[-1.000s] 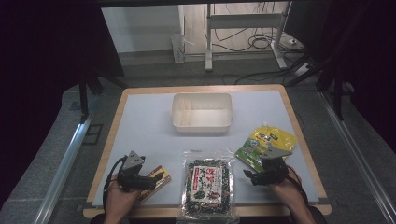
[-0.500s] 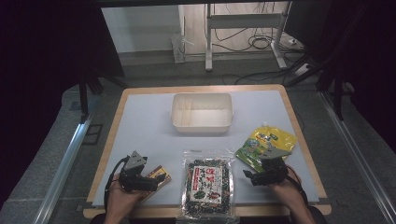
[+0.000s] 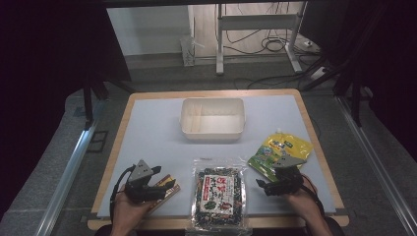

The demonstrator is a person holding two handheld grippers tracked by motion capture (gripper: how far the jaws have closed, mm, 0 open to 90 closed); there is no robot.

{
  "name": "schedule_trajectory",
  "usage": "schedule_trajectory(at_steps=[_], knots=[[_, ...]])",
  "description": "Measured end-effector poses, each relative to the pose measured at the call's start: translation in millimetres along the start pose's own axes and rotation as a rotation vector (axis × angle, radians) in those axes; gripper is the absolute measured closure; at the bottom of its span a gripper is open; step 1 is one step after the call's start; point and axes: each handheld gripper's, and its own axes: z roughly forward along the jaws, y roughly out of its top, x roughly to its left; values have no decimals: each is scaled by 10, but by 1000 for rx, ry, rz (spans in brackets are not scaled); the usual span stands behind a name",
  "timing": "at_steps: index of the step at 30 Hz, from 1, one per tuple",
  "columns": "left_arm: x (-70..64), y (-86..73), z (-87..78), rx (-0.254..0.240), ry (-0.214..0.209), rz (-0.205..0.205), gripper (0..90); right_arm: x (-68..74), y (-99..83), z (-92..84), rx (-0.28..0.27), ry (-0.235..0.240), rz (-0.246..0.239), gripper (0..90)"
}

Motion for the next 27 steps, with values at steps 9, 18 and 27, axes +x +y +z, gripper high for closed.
schedule_trajectory(at_steps=[9,18,27], knots=[[-173,39,43,34,-176,56,615,-3,4,-6,-1,-9,-4,78],[-371,43,135,95,-300,70,899,29,12,-4,-2,-11,-15,79],[-654,-94,189,138,-354,80,900,60,25,-21,-8,-13,-14,80]])
